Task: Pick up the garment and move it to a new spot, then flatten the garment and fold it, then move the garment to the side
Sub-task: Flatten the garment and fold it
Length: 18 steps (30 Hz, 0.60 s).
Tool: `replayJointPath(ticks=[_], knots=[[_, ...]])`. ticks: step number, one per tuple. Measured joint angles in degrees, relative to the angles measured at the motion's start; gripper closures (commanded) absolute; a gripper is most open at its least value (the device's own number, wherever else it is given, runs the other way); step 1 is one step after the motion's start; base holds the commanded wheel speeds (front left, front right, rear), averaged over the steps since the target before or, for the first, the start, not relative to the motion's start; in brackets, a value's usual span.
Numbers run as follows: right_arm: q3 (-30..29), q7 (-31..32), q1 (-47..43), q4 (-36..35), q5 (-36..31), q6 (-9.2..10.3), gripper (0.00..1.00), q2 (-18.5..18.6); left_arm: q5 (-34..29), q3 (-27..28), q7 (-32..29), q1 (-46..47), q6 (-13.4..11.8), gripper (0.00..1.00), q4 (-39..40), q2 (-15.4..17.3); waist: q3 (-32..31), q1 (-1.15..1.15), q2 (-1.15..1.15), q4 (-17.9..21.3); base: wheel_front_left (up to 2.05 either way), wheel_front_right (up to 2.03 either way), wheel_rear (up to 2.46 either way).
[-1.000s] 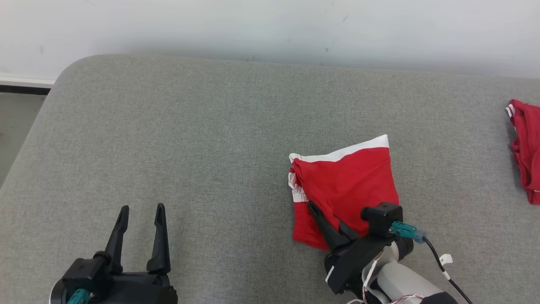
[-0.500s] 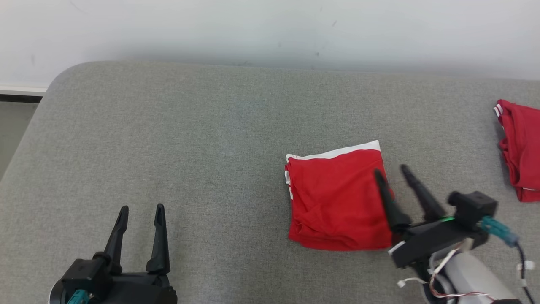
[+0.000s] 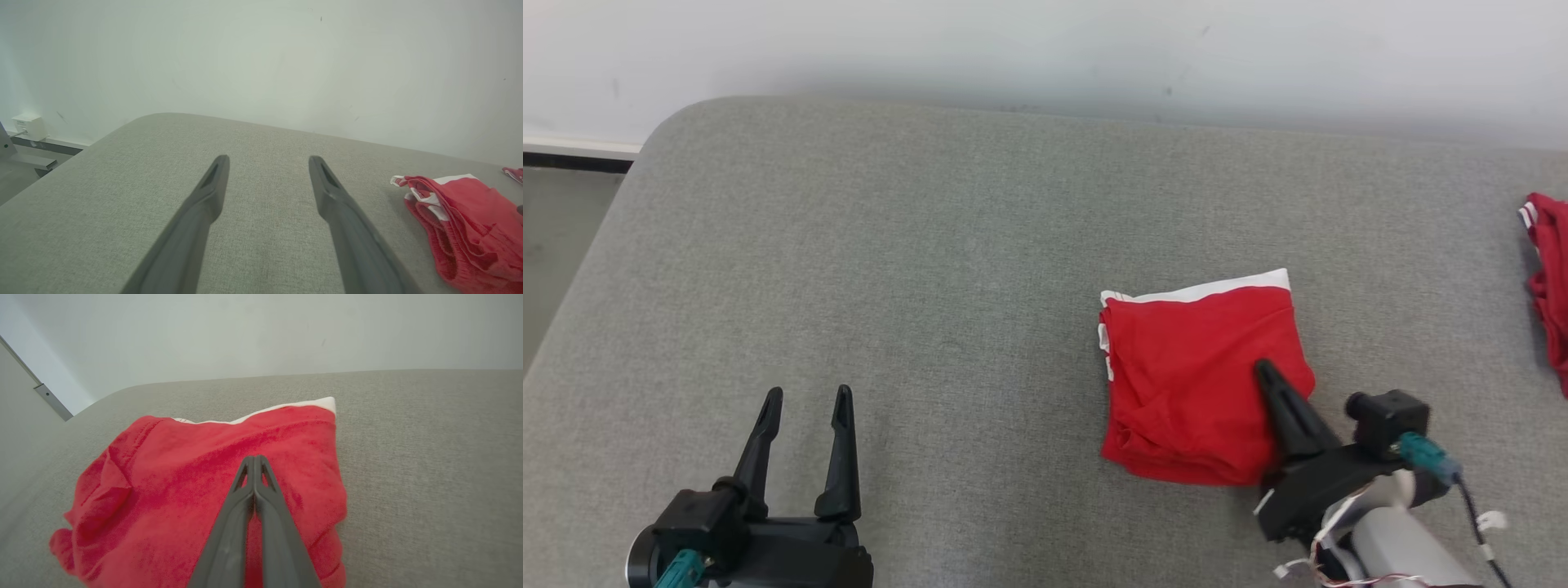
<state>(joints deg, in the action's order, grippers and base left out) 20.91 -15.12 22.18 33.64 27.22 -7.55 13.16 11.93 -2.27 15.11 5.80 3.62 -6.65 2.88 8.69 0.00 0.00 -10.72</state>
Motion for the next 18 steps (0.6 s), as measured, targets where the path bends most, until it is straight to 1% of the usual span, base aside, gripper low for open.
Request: replayJointPath(ticks=[5,10,15,18], knots=[[2.75,0.00,0.87,3.91,-1.32,0.00,1.00,-3.96,0.00,-0.21,0.00,0.10,0.00,0.00,-0.10,0.01,0.37,0.00,0.00,-1.07,0.00,0.00,0.00],[5.09,0.00,1.26,4.04,-1.43,0.00,1.00,-7.82,0.01,-0.31,0.00,0.18,-0.03,0.00,-0.26,0.00,0.62,0.00,0.00,-1.72,0.00,0.00,0.00],[9.76,0.00,0.96,3.35,-0.22,0.00,1.00,-9.42,0.03,-0.64,0.00,0.45,-0.08,0.00,-0.67,0.01,0.45,0.00,0.00,-1.59,0.00,0.00,0.00],[10.49,0.00,0.75,2.08,1.08,0.00,1.00,-9.64,0.10,-0.76,0.00,0.57,-0.08,0.00,-0.78,0.01,0.27,0.00,0.00,-0.95,0.00,0.00,0.00]])
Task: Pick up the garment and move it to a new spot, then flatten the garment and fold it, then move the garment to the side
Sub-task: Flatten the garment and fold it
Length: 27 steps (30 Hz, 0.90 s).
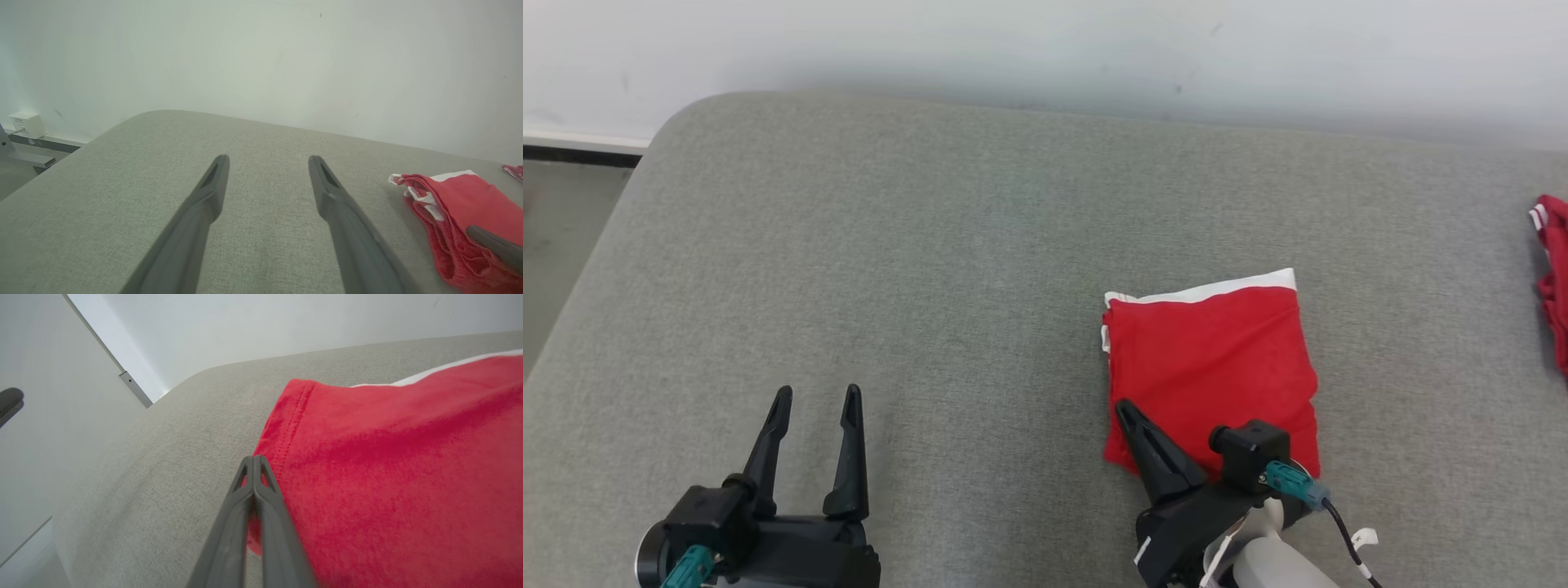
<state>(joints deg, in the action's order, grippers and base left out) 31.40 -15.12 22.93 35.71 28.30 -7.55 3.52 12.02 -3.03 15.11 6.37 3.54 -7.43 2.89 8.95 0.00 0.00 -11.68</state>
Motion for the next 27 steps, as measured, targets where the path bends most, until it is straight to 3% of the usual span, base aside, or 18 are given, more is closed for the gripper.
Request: replayJointPath(ticks=[5,19,20,22,24,27], knots=[[-2.38,0.00,-1.07,-4.72,-0.36,0.00,1.00,0.08,-0.49,-0.05,0.00,-0.09,0.11,0.00,-0.46,-0.01,-0.67,0.00,0.00,1.88,0.00,0.00,0.00],[-19.02,0.00,-11.08,-17.40,-6.64,0.00,1.00,6.82,-3.54,3.15,0.00,-1.41,0.85,0.00,-1.22,-0.01,-3.91,0.00,0.00,10.09,0.00,0.00,0.00],[-19.78,-0.01,-11.88,-18.03,-7.16,0.00,0.93,7.04,-3.85,3.43,0.00,-1.76,0.98,0.00,-1.24,-0.02,-4.18,0.00,0.00,10.57,0.00,0.00,0.00],[-21.00,0.00,-13.41,-18.96,-8.04,0.00,0.54,7.28,-4.37,4.05,0.00,-2.33,1.02,0.00,-1.31,-0.01,-4.74,0.01,0.00,11.44,0.00,0.00,0.00],[-21.94,-0.01,-14.76,-19.92,-8.99,0.00,0.00,7.27,-5.03,4.34,0.00,-2.70,1.03,0.00,-1.38,-0.01,-5.39,0.00,0.00,12.09,0.00,0.00,0.00],[-22.85,0.00,-16.55,-21.00,-9.87,0.00,0.00,7.09,-5.34,4.86,0.00,-3.77,1.08,0.00,-1.58,-0.01,-6.44,0.01,0.00,12.69,0.00,0.00,0.00]])
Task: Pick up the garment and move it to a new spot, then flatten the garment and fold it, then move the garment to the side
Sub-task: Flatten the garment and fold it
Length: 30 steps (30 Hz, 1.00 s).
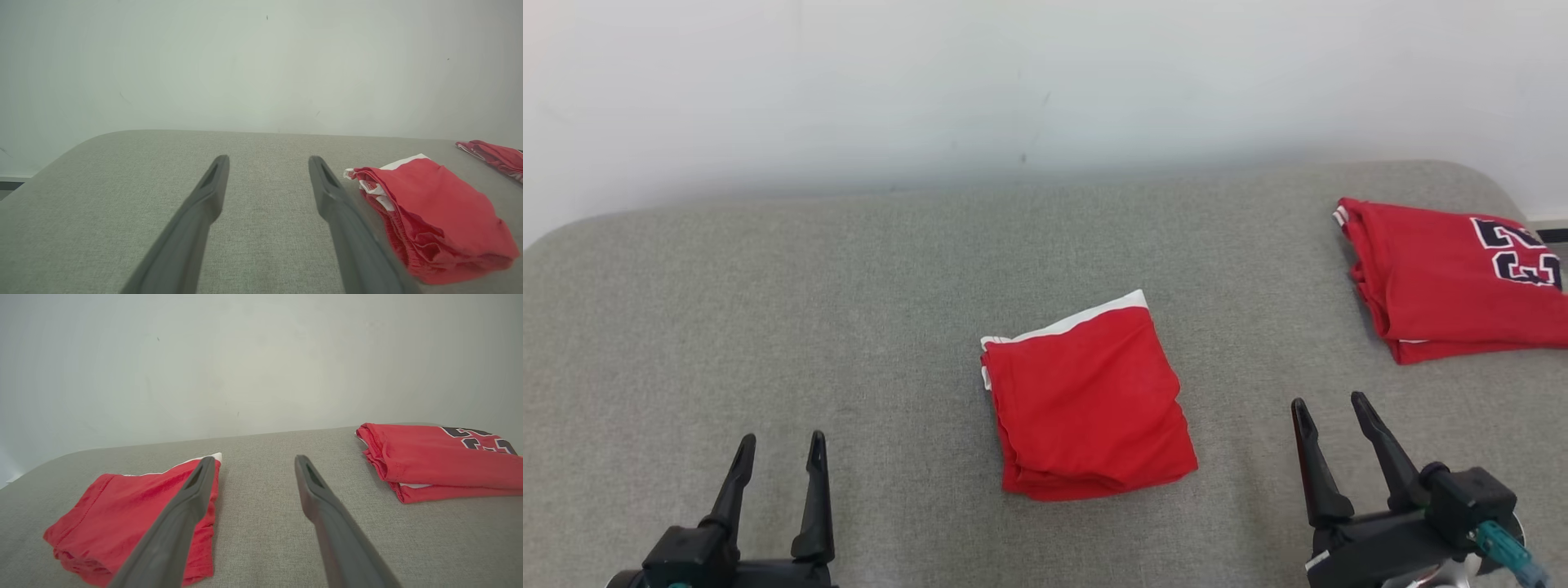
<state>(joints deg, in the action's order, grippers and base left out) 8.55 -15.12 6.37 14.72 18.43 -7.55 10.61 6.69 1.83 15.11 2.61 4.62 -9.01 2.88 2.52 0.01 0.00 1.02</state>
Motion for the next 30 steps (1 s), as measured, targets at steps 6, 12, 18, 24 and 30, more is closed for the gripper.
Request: replayJointPath(ticks=[6,12,18,24,30], knots=[[-1.33,-0.01,-2.94,-1.52,-1.29,0.00,0.00,-0.81,-0.23,0.65,0.00,-1.23,0.54,0.00,-0.24,0.03,-1.84,0.00,0.00,0.03,0.00,0.00,0.00],[-2.52,0.08,-4.82,-2.87,-2.32,0.00,0.00,-1.70,0.41,0.42,0.00,-3.09,1.52,0.00,1.00,0.14,-2.78,0.00,0.00,-0.95,0.00,0.00,0.00],[-3.57,1.99,-5.52,-3.72,-2.40,0.00,0.00,-1.88,2.60,0.41,0.00,-4.95,2.02,0.00,2.36,0.70,-3.49,0.00,0.00,-1.83,0.00,0.00,0.00],[-3.93,3.63,-6.09,-4.79,-2.56,0.00,0.00,-2.19,4.55,0.31,-1.64,-5.72,2.30,0.00,3.33,1.31,-4.01,0.00,0.00,-2.61,0.00,0.00,0.00],[-4.06,5.05,-6.53,-5.72,-2.91,0.00,0.00,-2.54,5.88,0.44,-3.11,-5.75,2.30,0.00,4.49,1.51,-4.19,0.00,0.00,-2.97,0.00,0.00,0.00]])
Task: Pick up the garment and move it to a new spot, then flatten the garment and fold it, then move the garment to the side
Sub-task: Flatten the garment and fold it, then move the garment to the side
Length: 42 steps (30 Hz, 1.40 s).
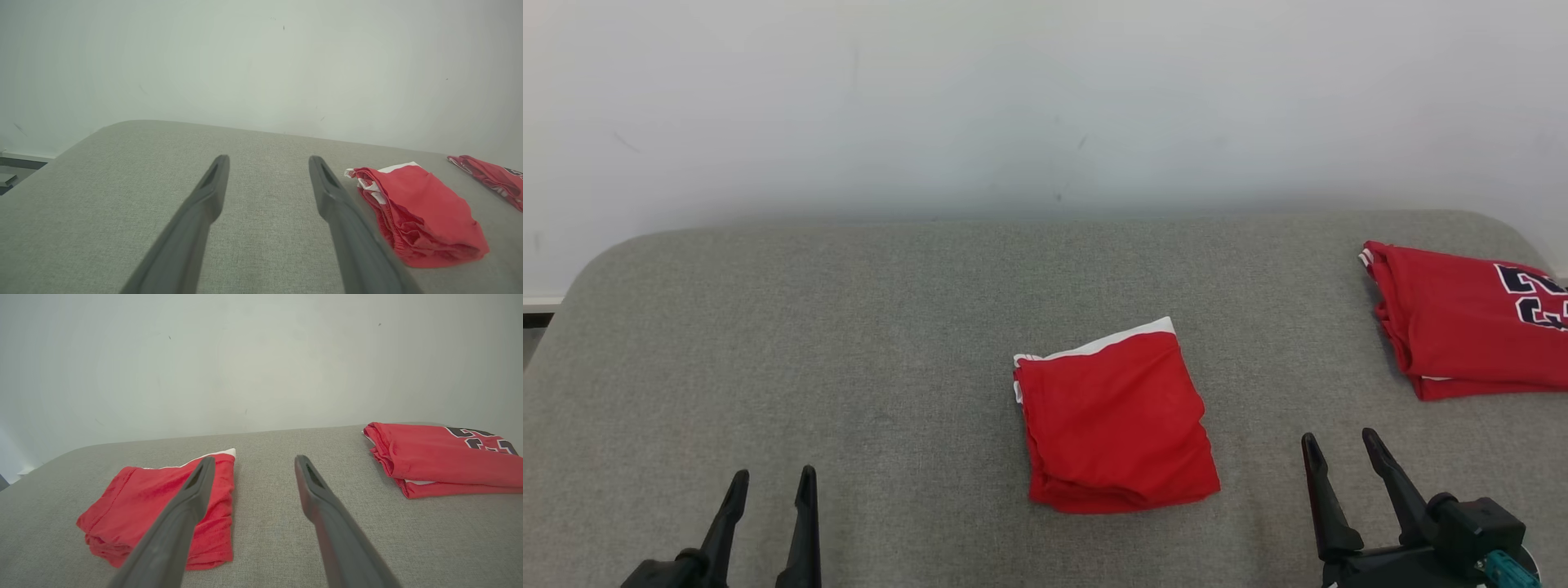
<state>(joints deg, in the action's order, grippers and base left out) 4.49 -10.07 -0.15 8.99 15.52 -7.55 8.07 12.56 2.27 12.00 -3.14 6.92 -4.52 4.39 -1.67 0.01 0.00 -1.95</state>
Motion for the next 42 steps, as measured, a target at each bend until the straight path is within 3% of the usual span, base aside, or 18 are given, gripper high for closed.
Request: replayJointPath(ticks=[22,28,42], knots=[[0.02,0.52,-0.27,0.21,-0.41,0.00,0.00,-0.30,-0.45,-0.77,-0.42,0.09,-1.94,0.00,1.57,1.05,0.55,0.00,0.00,0.06,0.00,0.00,0.00],[2.63,1.35,4.64,2.49,-0.02,0.00,0.00,-0.03,-0.44,-1.02,-0.03,0.58,-2.38,0.00,1.19,1.26,1.55,-0.01,0.00,-0.08,0.00,0.00,0.00],[9.46,5.55,23.90,20.12,1.38,0.00,0.00,3.68,-0.96,-3.69,1.64,5.48,-2.87,0.00,-1.30,0.66,6.79,-0.02,-0.01,-3.80,0.00,0.00,0.00]])
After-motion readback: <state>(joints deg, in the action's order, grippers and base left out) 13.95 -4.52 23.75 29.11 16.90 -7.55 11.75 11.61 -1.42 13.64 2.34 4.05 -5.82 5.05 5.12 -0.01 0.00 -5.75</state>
